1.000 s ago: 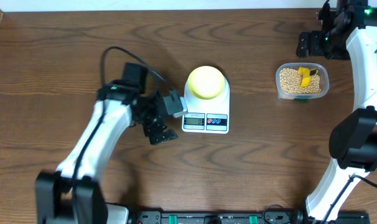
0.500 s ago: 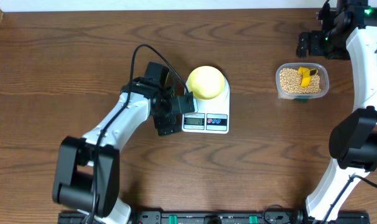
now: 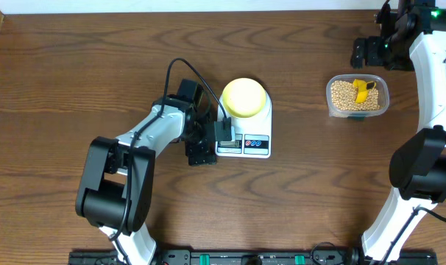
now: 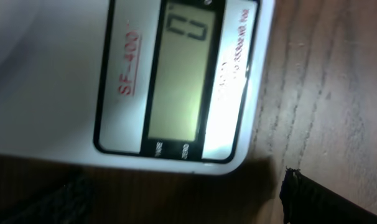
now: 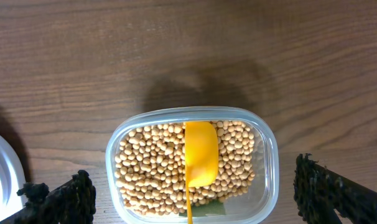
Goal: Scoop item into bowl and weigh 50g on scale
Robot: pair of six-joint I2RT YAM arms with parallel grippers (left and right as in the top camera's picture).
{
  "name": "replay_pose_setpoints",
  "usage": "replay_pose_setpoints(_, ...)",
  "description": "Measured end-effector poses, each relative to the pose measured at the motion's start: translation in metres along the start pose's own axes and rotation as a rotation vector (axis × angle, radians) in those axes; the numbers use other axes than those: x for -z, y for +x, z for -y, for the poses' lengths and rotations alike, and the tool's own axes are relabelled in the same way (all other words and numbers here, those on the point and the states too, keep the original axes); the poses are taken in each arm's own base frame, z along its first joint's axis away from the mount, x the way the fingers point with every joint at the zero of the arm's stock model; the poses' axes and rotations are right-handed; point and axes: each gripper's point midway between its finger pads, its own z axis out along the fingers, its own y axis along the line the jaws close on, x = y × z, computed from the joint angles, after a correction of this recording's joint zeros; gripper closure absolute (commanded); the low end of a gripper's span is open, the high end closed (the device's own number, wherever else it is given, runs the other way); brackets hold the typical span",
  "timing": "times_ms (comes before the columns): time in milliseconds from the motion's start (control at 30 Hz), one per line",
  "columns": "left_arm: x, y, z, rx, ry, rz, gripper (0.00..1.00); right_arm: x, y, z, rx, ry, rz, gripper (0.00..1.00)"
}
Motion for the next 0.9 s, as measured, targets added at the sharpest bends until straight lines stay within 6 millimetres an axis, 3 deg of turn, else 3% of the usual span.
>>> replay_pose_setpoints(900, -0.0021, -0.0018, -0.0007, -0.136, 0.002, 0.001, 0.02, 0.0000, 0.0000, 0.0000, 0.000, 0.000, 0.000, 0.01)
